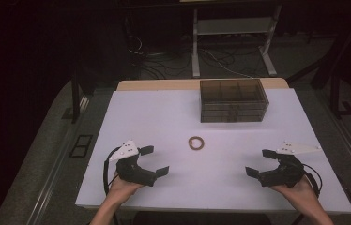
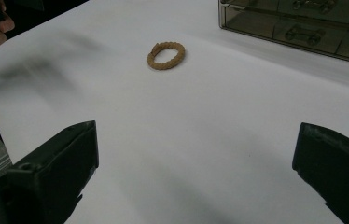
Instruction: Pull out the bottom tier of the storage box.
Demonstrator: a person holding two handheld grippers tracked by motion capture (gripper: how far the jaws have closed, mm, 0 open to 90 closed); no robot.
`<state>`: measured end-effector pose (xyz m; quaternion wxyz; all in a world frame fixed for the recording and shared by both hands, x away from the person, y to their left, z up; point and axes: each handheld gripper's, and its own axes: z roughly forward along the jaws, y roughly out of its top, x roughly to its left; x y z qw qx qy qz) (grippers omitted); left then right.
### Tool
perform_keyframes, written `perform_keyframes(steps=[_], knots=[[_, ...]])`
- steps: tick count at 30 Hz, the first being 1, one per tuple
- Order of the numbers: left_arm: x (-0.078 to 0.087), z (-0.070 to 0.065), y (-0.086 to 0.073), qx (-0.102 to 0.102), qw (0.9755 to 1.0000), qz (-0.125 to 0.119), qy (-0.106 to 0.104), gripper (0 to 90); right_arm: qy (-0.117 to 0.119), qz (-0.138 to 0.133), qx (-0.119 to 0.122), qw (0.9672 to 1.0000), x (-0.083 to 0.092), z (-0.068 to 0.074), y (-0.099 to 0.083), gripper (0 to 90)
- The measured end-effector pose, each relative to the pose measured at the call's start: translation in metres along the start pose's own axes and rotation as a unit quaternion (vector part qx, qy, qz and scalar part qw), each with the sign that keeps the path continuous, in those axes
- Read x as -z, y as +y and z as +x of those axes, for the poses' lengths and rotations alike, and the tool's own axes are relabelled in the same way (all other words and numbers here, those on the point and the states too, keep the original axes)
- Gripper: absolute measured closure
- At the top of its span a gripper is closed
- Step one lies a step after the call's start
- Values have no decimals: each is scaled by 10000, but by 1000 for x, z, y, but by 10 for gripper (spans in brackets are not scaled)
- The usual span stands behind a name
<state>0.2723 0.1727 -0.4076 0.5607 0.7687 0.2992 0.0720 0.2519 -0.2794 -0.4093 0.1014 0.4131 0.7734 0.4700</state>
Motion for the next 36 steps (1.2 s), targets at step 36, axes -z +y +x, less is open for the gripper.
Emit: perform_keyframes(steps=[36], knots=[[1, 2, -3, 145, 9998, 37, 115, 0, 157, 114, -257, 9995, -1, -7, 23, 0]])
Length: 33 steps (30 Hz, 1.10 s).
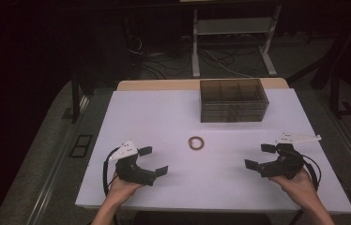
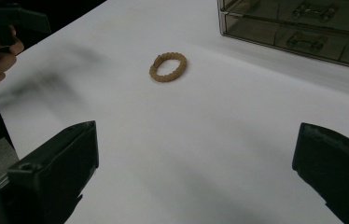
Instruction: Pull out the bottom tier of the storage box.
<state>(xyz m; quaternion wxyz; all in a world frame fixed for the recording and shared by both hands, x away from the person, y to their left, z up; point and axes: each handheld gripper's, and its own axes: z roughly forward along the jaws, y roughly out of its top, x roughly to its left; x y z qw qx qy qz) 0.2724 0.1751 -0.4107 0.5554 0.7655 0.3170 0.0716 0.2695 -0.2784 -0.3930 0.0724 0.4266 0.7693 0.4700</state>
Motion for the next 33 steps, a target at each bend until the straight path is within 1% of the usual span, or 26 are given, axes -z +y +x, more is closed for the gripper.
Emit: perform_keyframes(steps=[8, 14, 20, 26, 27, 33], knots=[[1, 0, 0, 14, 10000, -8, 22, 0, 75, 37, -61, 9999, -4, -1, 9, 0], [1, 0, 0, 19, 10000, -10, 26, 0, 66, 100, -105, 9999, -7, -4, 12, 0], [1, 0, 0, 27, 10000, -12, 26, 0, 41, 155, -232, 9996, -12, -10, 15, 0], [0, 0, 0, 15, 10000, -8, 21, 0, 153, 154, -347, 9992, -16, -14, 16, 0], [0, 0, 0, 15, 10000, -9, 20, 0, 186, 139, -397, 9989, -17, -16, 17, 0], [0, 0, 0, 19, 10000, -4, 22, 0, 190, 235, -395, 9988, -21, -18, 21, 0]])
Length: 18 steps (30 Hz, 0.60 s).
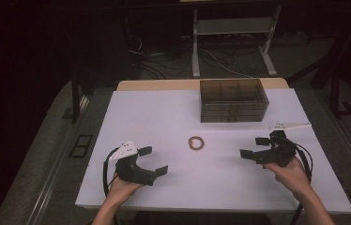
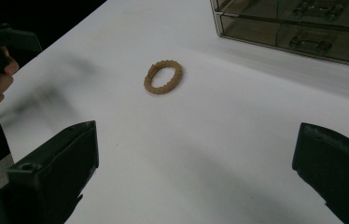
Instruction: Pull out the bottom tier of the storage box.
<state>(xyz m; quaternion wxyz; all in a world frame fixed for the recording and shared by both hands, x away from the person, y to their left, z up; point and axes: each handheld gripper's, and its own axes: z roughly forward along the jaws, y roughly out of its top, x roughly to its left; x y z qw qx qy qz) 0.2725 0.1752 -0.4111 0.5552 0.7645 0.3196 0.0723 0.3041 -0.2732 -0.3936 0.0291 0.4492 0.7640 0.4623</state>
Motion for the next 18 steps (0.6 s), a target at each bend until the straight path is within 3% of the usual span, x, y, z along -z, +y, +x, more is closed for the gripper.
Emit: perform_keyframes(steps=[18], knots=[[-1, 0, 0, -5, 10000, 16, -8, 0, 95, 156, -86, 9998, -14, -8, 11, 0]])
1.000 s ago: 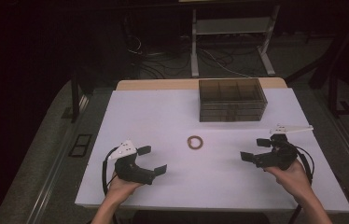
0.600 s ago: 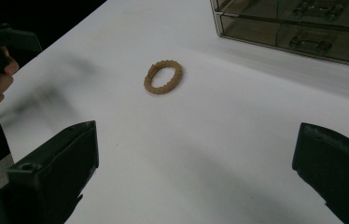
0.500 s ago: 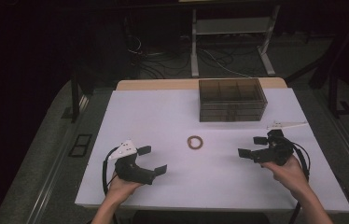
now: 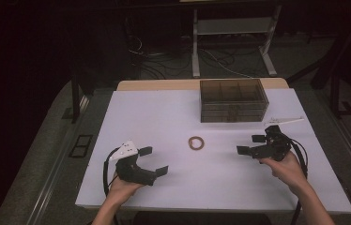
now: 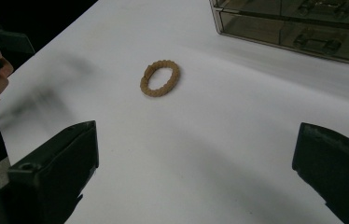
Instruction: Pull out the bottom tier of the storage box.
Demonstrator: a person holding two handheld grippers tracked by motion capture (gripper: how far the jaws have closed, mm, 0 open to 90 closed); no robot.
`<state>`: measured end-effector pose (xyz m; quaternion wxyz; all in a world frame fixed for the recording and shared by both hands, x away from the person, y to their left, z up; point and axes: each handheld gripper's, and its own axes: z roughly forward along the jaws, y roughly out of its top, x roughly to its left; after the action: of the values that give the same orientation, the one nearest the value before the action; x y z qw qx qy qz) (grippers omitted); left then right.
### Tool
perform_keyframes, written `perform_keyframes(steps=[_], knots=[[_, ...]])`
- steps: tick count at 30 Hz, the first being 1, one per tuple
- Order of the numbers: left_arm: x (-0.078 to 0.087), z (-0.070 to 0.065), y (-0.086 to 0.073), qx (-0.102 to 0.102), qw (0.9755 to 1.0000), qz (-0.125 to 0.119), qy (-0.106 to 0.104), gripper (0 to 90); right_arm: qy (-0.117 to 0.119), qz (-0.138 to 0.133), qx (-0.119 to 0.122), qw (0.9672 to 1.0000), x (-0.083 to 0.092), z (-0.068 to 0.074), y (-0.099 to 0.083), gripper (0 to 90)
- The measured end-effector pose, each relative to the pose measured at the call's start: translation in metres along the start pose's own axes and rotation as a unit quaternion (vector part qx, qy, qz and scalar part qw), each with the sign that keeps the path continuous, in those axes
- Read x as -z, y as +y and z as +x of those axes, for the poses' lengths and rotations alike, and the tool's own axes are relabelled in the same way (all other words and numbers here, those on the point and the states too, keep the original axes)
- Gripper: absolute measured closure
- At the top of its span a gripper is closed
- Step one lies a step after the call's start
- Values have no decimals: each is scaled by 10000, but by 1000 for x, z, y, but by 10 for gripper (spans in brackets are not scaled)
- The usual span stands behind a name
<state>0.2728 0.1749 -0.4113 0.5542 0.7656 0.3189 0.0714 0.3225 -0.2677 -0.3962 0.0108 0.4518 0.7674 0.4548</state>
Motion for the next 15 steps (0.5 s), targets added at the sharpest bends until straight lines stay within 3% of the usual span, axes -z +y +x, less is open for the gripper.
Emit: perform_keyframes(steps=[9, 15], knots=[[0, 0, 0, -17, 10000, 18, -11, 0, 39, 64, -66, 9999, -8, -3, 6, 0], [-1, 0, 0, -29, 10000, 33, -12, 0, 108, 27, -263, 9996, -14, -10, 7, 0]])
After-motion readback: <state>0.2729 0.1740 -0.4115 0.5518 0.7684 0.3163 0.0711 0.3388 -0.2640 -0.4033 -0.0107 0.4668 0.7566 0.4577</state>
